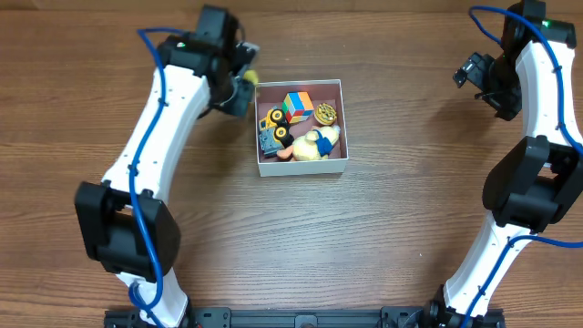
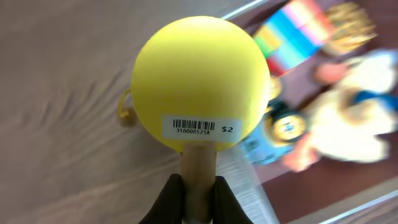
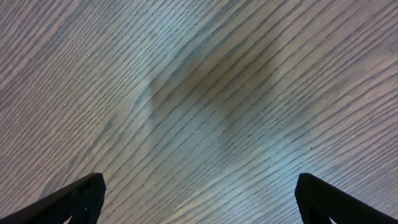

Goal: Pack container
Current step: 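Swing the drum over the box and release it inside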

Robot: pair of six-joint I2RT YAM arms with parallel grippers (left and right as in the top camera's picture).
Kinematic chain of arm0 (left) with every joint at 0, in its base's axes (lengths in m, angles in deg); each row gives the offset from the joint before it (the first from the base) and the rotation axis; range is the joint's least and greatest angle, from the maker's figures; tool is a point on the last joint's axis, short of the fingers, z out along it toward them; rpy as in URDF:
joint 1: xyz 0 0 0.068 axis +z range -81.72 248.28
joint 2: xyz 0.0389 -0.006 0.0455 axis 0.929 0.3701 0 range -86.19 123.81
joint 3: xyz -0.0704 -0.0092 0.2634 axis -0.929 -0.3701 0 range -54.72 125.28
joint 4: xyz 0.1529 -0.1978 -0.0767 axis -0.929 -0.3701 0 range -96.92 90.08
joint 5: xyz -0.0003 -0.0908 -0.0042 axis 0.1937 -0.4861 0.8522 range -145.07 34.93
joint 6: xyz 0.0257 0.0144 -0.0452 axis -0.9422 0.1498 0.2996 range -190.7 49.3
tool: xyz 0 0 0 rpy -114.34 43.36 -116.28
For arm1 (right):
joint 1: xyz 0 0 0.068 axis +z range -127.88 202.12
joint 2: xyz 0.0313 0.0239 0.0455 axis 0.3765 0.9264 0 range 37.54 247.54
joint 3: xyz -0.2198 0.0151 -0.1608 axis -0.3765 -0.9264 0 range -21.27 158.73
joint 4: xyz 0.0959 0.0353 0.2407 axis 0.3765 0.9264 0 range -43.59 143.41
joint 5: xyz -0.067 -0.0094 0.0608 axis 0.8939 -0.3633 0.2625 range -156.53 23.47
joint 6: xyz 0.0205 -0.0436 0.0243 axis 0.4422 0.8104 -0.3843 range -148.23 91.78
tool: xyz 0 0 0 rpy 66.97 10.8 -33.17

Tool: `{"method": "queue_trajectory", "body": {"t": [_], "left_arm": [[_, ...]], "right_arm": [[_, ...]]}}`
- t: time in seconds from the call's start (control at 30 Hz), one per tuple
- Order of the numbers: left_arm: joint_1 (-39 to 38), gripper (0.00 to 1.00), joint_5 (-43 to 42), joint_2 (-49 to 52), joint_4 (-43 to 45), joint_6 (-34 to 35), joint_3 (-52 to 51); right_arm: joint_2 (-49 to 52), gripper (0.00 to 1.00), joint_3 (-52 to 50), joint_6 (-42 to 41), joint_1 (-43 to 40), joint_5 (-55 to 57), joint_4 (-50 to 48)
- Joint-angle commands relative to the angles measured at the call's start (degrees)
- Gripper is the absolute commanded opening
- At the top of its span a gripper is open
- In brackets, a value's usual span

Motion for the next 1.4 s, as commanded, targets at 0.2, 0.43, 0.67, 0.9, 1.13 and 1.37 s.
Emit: {"method": "queue_trajectory", "body": {"t": [0.2,0.43,0.67,0.9,1.13,1.37], "left_arm": [[-11.3,0.19,-1.2,0.0,4.7,1.4,2.6],[-11.4,0.58,-1.3,0.0,5.2,2.1,2.5],[-11.4,1.00,-1.2,-0.4,4.9,3.1,2.8],[-11.3,1.00,0.3,-6.2,1.2,3.7,4.6],[-10.5,1.00,4.6,-16.6,-4.5,5.8,3.8],[-10.2,1.00,4.6,-33.3,-2.4,6.0,-8.9]], "right_arm": [[-0.3,1.00,-0.2,0.1,0.1,0.1,-0.2],[-0.3,1.00,-0.2,0.1,0.1,0.1,-0.1],[-0.3,1.00,-0.2,0.1,0.1,0.1,-0.1],[-0.3,1.00,-0.2,0.1,0.1,0.1,-0.1],[-0.3,1.00,-0.2,0.1,0.1,0.1,-0.2],[-0.3,1.00,-0.2,0.1,0.1,0.1,-0.2]]}}
